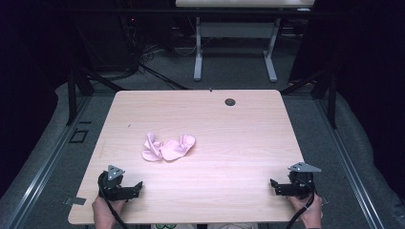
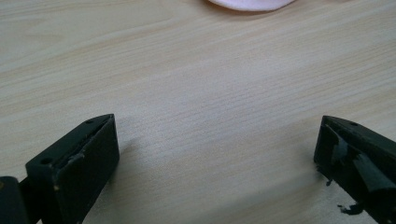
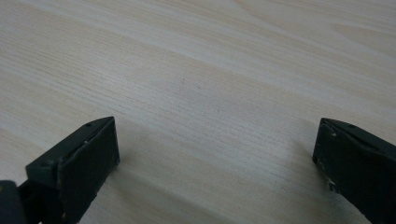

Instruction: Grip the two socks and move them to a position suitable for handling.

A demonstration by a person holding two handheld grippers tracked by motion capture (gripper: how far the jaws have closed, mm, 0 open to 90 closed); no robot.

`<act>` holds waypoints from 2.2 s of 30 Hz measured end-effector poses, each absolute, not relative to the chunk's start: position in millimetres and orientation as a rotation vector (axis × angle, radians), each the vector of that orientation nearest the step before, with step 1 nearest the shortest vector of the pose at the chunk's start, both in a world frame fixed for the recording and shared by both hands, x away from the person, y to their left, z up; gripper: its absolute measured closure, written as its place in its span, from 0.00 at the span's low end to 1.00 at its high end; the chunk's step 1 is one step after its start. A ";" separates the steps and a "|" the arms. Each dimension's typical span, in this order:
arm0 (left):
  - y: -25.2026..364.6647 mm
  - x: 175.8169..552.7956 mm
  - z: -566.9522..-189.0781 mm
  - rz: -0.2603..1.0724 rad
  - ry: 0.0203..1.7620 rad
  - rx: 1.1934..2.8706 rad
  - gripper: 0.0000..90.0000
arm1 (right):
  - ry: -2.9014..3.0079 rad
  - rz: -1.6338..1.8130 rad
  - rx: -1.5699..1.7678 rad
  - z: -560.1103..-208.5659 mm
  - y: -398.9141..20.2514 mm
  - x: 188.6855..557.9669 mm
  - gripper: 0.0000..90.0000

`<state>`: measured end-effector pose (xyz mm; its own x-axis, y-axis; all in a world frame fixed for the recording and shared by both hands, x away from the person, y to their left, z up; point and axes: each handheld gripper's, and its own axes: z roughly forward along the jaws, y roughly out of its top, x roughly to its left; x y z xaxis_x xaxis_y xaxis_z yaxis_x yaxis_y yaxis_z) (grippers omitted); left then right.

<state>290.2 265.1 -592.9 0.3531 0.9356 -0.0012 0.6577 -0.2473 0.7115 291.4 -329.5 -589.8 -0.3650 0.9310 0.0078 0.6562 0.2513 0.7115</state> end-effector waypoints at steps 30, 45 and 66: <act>259.0 304.8 -552.6 0.486 1.312 2.031 0.00 | 2.097 0.887 1.453 -590.1 -329.3 292.5 0.00; 218.5 341.8 -501.7 0.408 1.096 2.083 0.00 | 2.093 0.880 1.456 -590.0 -329.6 292.5 0.00; 143.4 424.3 -502.3 0.252 1.073 2.218 0.03 | 2.093 0.882 1.457 -589.8 -329.7 292.3 0.00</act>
<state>424.3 143.4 -502.3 0.6464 0.7559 -0.1042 0.6302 -0.4519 0.6314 292.3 -329.7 -589.8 -0.3482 0.9374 0.0034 0.6569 0.2415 0.7142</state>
